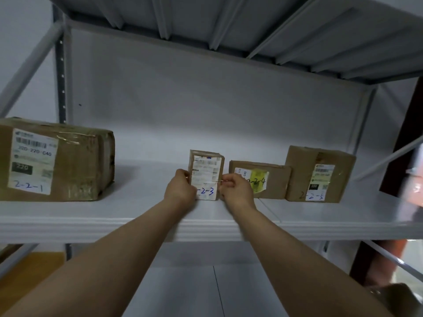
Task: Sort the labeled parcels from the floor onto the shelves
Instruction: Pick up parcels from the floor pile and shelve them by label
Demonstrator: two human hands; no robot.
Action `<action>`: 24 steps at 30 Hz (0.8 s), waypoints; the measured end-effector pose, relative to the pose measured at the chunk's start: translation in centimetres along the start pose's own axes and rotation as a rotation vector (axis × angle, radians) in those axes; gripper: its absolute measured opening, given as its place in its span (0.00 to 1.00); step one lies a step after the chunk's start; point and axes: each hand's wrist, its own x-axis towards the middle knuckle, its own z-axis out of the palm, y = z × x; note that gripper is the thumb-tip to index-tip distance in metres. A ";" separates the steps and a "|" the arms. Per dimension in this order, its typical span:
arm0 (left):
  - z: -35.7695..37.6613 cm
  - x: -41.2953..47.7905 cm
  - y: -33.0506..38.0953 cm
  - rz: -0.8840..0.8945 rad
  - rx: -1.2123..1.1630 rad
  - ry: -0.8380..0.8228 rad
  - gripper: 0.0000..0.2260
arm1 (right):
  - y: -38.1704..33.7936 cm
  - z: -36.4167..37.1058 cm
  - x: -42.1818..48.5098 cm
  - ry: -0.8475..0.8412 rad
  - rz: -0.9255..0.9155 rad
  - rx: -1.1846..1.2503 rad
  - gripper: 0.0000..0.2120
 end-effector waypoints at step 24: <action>2.0 1.3 -0.4 -0.014 -0.017 -0.046 0.29 | 1.4 -0.7 0.2 0.228 0.096 0.205 0.10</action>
